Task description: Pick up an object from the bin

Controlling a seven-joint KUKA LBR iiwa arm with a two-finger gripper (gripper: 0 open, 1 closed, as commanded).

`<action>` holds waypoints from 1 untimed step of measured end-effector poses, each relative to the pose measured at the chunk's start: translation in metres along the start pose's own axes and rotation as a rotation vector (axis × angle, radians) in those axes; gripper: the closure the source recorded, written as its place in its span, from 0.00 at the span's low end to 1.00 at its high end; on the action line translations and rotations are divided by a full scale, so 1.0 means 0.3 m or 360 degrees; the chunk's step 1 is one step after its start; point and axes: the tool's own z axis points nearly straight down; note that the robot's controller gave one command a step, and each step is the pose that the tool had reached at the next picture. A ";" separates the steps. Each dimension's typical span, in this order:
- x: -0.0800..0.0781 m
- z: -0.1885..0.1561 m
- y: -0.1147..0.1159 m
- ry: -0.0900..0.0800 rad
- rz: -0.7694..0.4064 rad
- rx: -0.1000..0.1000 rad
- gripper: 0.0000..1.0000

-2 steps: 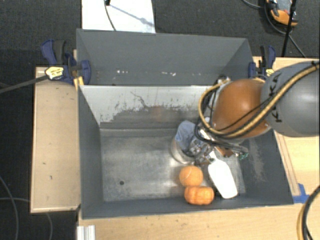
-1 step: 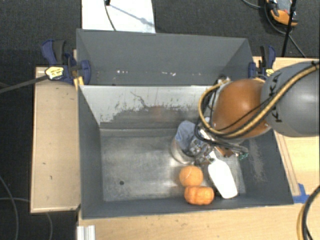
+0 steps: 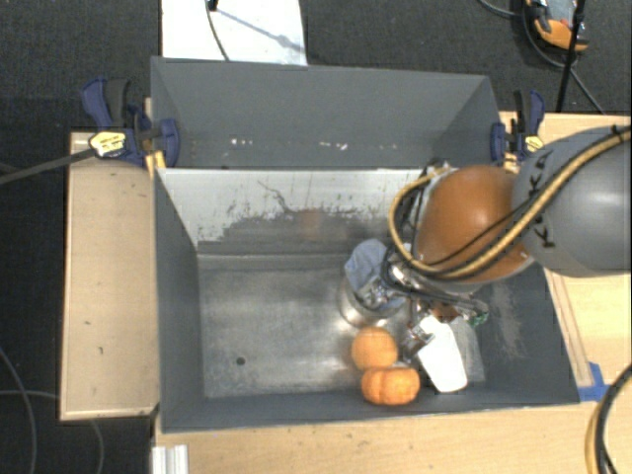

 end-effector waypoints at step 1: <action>0.001 0.001 0.000 0.0001 0.0001 -0.0001 0.00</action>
Offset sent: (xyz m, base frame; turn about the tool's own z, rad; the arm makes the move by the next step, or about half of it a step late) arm -0.0158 -0.0111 -0.0108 -0.0207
